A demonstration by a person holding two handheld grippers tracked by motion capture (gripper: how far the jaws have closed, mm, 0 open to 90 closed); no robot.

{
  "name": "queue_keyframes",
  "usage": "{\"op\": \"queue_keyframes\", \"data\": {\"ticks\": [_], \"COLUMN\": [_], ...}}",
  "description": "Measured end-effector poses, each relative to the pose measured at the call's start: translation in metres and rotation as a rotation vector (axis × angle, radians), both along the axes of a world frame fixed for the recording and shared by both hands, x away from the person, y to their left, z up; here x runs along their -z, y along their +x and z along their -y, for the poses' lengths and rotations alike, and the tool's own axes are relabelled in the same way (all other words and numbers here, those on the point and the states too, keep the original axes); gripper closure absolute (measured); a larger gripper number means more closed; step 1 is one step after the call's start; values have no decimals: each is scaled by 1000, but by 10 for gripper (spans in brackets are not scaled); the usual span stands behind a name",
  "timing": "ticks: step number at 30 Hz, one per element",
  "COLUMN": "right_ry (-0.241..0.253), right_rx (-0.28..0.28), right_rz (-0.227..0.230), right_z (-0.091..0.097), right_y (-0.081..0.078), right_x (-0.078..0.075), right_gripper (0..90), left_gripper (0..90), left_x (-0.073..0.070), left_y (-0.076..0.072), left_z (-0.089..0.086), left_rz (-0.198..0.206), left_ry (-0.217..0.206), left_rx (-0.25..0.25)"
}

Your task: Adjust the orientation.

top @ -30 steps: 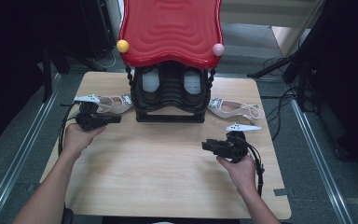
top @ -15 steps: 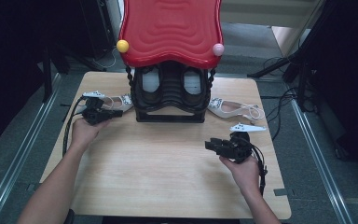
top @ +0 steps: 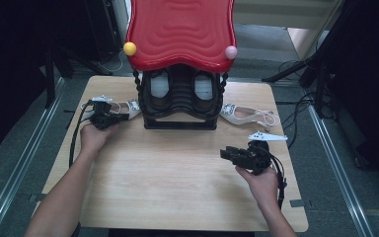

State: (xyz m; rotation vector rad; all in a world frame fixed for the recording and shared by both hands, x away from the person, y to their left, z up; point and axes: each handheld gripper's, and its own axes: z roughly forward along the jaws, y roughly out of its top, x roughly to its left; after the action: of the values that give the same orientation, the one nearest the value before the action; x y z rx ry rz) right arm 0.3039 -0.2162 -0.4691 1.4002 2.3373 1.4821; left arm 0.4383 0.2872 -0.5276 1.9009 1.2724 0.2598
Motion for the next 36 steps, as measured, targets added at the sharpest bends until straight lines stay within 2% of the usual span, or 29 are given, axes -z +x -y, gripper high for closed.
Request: {"op": "queue_keyframes", "data": {"ticks": [5, 7, 9, 12, 15, 20, 21, 22, 24, 25, 26, 29, 30, 34, 36], "right_ry": [-11, -3, -9, -27, -32, -29, -26, -27, -22, -21, -21, -17, -15, -6, -11], "right_rx": [-1, 3, -1, -13, -13, -15, -15, -16, -19, -20, -19, -20, -21, -21, -21], "right_rz": [-5, -10, -10, -4, -14, -7, -10, -10, -14, -13, -12, -12, -12, -21, -31], "right_z": [2, 2, 1, -1, -2, -3, -3, -3, -3, -3, -3, -2, -2, -2, -3], "right_y": [-1, -1, 0, 2, 2, 1, 2, 2, 3, 3, 3, 3, 3, 6, 7], "right_x": [1, 1, 1, 3, 4, 3, 4, 4, 5, 5, 5, 4, 4, 5, 6], "right_gripper": [644, 644, 644, 645, 654, 649, 645, 641, 638, 632, 631, 624, 621, 617, 617], "left_gripper": [900, 900, 900, 900, 900, 900, 900, 900, 900, 900, 900, 900, 900, 900, 898], "left_x": [0, 1, 0, 0, -2, -14, -17, -20, -23, -23, -24, -27, -29, -31, -32], "left_y": [6, 9, 11, 16, 16, 6, 3, -1, -7, -12, -17, -29, -33, -50, -57], "left_z": [5, 8, 10, 10, 11, 8, 7, 6, 5, 3, 2, -3, -6, -19, -24], "left_rz": [2, 14, 18, 0, -19, -23, -21, -16, -34, -24, -25, -40, -48, -46, -51], "left_ry": [8, 7, 28, 4, -26, -90, -93, -90, -73, -67, -82, -76, -63, -100, -74], "left_rx": [-12, -26, -29, -52, -43, -17, -15, -5, 9, 6, 3, 8, 12, 12, 29]}}
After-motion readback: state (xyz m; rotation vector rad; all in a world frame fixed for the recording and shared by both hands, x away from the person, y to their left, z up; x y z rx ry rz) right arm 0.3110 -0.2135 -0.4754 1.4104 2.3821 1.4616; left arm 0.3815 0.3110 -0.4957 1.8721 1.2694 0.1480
